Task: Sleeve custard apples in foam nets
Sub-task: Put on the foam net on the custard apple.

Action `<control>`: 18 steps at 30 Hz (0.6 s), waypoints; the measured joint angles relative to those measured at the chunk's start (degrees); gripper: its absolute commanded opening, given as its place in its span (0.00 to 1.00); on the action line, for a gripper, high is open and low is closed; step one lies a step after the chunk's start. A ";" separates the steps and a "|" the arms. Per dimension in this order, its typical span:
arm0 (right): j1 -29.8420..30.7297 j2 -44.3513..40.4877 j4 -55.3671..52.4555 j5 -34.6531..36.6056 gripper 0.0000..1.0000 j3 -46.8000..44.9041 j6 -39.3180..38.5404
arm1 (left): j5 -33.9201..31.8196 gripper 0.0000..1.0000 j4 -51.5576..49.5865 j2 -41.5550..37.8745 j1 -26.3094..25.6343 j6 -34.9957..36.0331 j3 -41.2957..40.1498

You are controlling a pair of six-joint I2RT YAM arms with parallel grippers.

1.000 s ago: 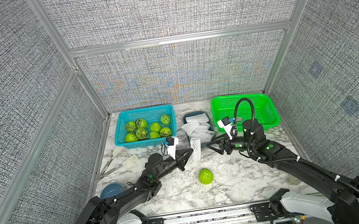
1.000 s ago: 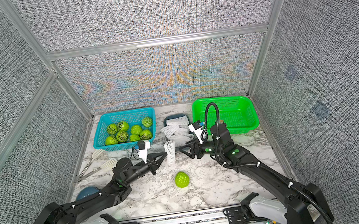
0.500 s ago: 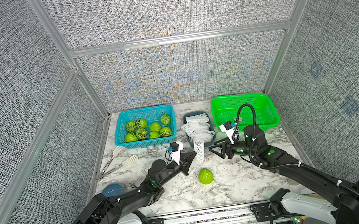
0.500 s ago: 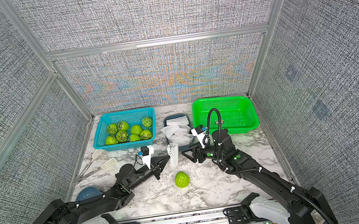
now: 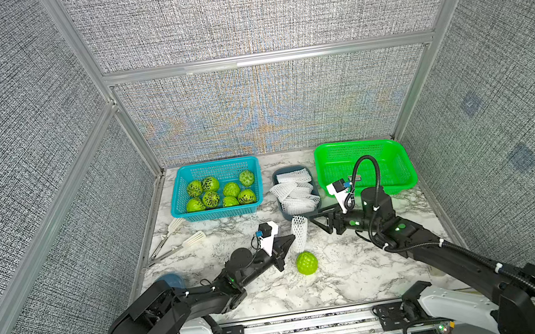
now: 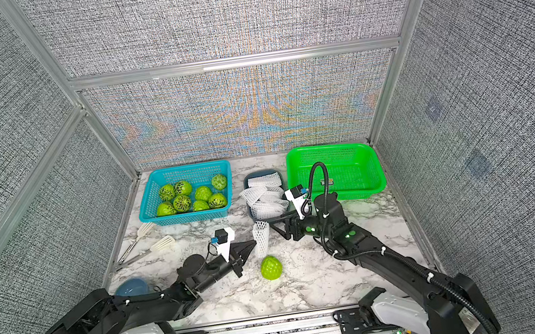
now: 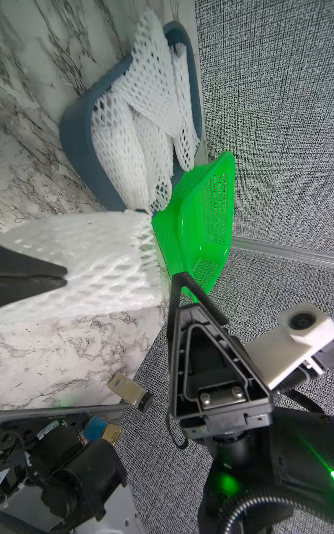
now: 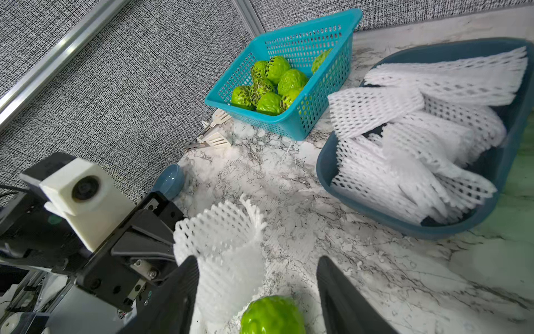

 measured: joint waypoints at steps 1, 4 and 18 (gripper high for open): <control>0.39 0.11 0.28 0.00 0.67 -0.37 0.35 | -0.20 0.00 1.16 0.72 -0.42 0.02 -0.15; 1.16 0.26 0.63 0.09 0.67 -0.79 1.44 | -1.20 0.00 4.02 2.86 -1.55 0.20 -0.33; 1.27 -5.62 1.70 6.10 0.66 -2.14 3.85 | -6.14 0.00 8.92 4.74 -5.70 5.09 -1.07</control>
